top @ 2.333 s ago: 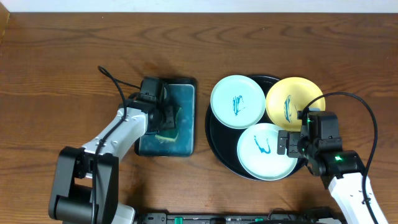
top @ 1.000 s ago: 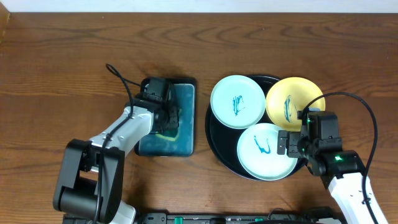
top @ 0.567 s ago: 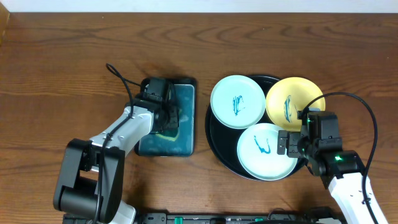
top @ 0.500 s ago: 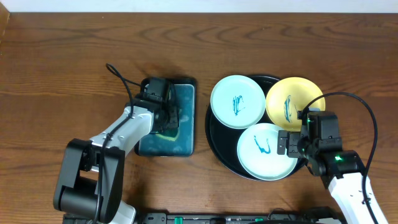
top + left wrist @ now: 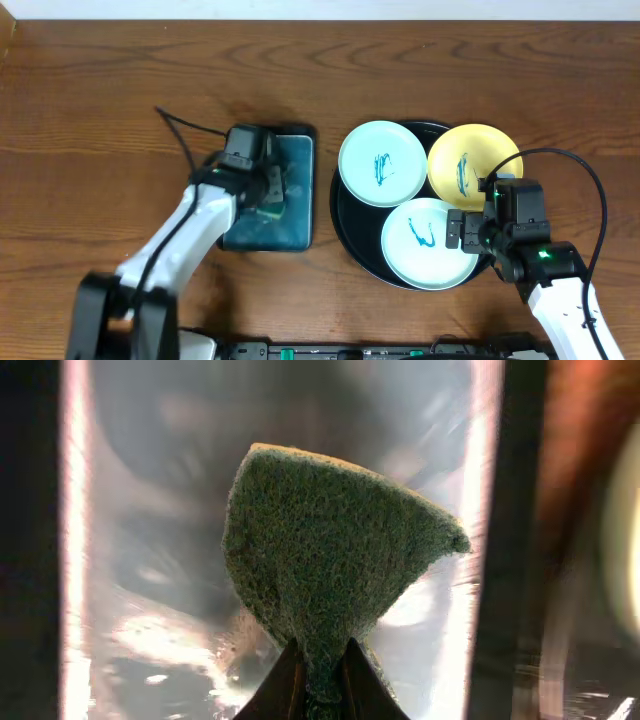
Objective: Clean dirty plates on tray and stack at the side
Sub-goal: 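Lift the sponge out of the water with the left gripper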
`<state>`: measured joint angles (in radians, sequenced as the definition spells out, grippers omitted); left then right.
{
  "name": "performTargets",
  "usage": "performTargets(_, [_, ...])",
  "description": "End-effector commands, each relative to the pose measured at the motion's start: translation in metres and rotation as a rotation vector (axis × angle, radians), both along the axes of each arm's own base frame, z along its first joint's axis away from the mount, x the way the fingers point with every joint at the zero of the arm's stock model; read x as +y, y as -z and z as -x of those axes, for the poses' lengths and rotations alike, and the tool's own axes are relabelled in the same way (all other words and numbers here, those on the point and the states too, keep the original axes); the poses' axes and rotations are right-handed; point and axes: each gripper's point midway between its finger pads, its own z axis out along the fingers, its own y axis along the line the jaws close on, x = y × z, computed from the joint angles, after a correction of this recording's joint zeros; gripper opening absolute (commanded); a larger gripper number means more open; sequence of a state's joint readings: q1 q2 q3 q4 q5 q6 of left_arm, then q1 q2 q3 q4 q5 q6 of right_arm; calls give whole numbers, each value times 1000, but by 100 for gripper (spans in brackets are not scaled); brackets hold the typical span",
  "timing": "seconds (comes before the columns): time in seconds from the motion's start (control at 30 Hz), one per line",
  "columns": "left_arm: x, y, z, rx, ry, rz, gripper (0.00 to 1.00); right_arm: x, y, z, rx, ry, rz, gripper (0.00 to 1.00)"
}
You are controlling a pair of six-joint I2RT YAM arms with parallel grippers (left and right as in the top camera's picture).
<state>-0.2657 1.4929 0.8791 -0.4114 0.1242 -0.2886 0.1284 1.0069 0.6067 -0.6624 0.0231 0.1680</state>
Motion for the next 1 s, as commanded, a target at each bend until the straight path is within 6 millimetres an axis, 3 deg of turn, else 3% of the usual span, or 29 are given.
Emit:
performTargets(0.0, [-2,-40,-7,-130,-1,25,8,-1,-7,-5,-19,-5,11,99])
performTargets(0.13, [-2,-68,-7,-210,-1,48,8,-1,-7,-4,-18,-5,11,99])
performTargets(0.3, [-2,-88,-5,-268,-2,64,7,-1,-7,-4,-18,-5,11,99])
performTargets(0.97, [-5,-139,-3,-432,7,130,7,-1,-7,-4,-18,-5,11,99])
